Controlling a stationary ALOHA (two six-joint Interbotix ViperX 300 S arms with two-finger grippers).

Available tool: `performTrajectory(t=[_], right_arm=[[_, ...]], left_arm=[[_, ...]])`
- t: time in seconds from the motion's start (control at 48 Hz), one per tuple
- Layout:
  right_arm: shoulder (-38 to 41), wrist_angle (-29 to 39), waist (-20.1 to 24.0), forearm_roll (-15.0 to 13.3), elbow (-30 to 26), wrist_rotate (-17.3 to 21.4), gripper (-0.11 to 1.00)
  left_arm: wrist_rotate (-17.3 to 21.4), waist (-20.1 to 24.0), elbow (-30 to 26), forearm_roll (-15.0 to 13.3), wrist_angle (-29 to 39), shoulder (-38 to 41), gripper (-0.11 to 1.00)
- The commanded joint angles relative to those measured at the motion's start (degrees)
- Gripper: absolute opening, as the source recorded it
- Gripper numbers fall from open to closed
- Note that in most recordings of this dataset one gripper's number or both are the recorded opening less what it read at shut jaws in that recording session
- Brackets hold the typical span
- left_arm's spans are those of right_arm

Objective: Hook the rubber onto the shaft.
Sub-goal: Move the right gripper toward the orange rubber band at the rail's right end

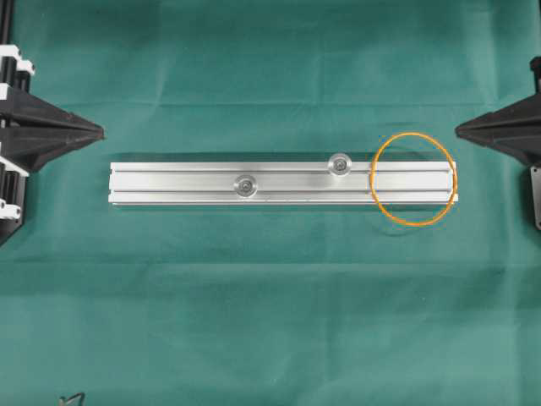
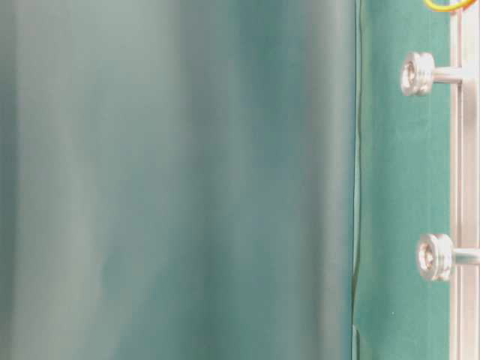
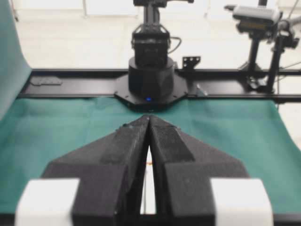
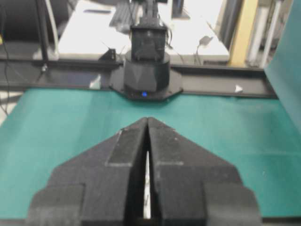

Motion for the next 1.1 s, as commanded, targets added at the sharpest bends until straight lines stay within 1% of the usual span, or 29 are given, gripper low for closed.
performTrajectory(t=[0.0,0.104,0.146,0.25,0.354,0.583,0.666,0.833,0.895,1.02,1.083], right_arm=[[0.3,2.8,-0.1,0.2,-4.8,0.0,0.03],[0.9,6.8,-0.2,-0.1,-9.0,0.0,0.03],[1.2,8.5,-0.1,-0.3,-11.1,0.0,0.03],[1.9,11.8,-0.2,-0.4,-14.2,0.0,0.03],[2.6,14.8,-0.2,-0.4,-15.6,0.0,0.03],[3.5,18.8,-0.1,-0.4,-16.6,0.1,0.03],[3.7,22.1,-0.1,-0.4,-17.0,0.3,0.03],[5.4,37.4,-0.1,-0.3,-20.9,1.0,0.03],[6.4,44.6,-0.1,-0.2,-23.1,1.3,0.03],[9.5,61.5,-0.1,-0.2,-28.0,1.6,0.03],[11.2,68.6,-0.1,-0.2,-30.1,1.6,0.03]], left_arm=[[-0.2,0.1,-4.0,0.2,3.3,0.3,0.00],[-0.2,0.1,-8.5,0.2,8.9,0.2,0.00],[-0.3,0.1,-9.9,0.2,10.7,0.3,0.00],[-0.2,0.1,-12.7,0.2,14.9,0.2,0.00],[-0.2,0.0,-14.3,0.2,18.0,0.3,0.00],[-0.2,0.1,-15.6,0.2,20.6,0.3,0.00],[-0.2,0.1,-15.9,0.2,22.0,0.3,0.00],[-0.1,0.0,-16.1,0.2,22.7,0.3,0.00],[-0.1,0.1,-16.2,0.2,22.7,0.3,0.00],[-0.1,0.1,-16.3,0.2,22.7,0.3,0.00],[-0.1,0.0,-16.3,0.2,22.8,0.3,0.00]])
